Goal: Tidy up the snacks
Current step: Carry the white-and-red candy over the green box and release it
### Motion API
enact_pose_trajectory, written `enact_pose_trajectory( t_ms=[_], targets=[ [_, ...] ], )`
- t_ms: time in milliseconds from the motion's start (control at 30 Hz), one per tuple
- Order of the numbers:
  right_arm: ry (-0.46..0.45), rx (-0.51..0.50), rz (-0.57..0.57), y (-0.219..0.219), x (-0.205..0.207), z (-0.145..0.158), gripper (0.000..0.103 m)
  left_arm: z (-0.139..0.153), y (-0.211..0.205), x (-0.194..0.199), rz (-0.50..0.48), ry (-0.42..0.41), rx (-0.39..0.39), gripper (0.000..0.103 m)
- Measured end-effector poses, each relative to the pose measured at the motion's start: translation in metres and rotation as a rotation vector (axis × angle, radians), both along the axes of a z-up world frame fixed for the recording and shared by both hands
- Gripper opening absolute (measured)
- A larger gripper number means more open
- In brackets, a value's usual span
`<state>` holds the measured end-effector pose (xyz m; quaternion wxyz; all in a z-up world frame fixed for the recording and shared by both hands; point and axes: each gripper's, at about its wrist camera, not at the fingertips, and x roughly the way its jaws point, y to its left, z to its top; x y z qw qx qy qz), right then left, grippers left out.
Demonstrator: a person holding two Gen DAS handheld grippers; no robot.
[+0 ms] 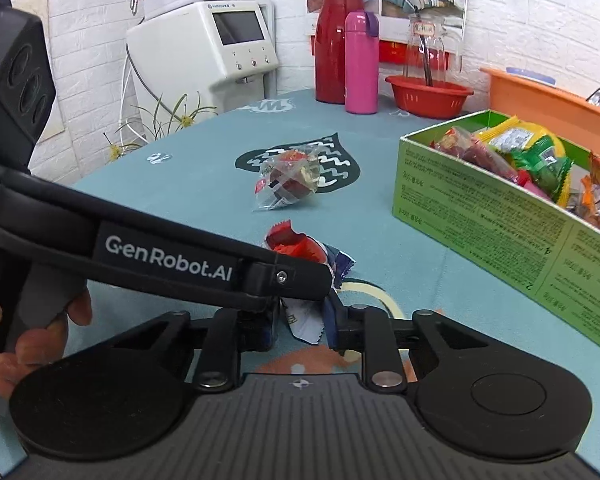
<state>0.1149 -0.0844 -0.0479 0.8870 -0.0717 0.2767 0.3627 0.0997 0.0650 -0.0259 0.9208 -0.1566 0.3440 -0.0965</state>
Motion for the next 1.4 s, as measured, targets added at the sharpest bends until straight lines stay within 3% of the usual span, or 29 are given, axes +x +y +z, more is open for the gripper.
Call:
enact_pose_trajectory(
  t_ms=[367, 767, 1067, 1400],
  targets=[
    [-0.133, 0.102, -0.074, -0.062, 0.010, 0.038, 0.039, 0.054, -0.062, 0.024, -0.074, -0.152, 0.050, 0.084],
    [-0.228, 0.140, -0.164, -0.113, 0.080, 0.072, 0.040, 0.085, -0.116, 0.109, -0.120, -0.255, 0.073, 0.084],
    [-0.161, 0.172, -0.197, -0.128, 0.151, 0.069, 0.039, 0.077, -0.118, 0.183, -0.109, -0.191, -0.003, 0.083],
    [-0.096, 0.154, -0.206, -0.125, 0.190, 0.053, 0.040, 0.060, -0.112, 0.221, -0.089, -0.133, -0.022, 0.083]
  ],
)
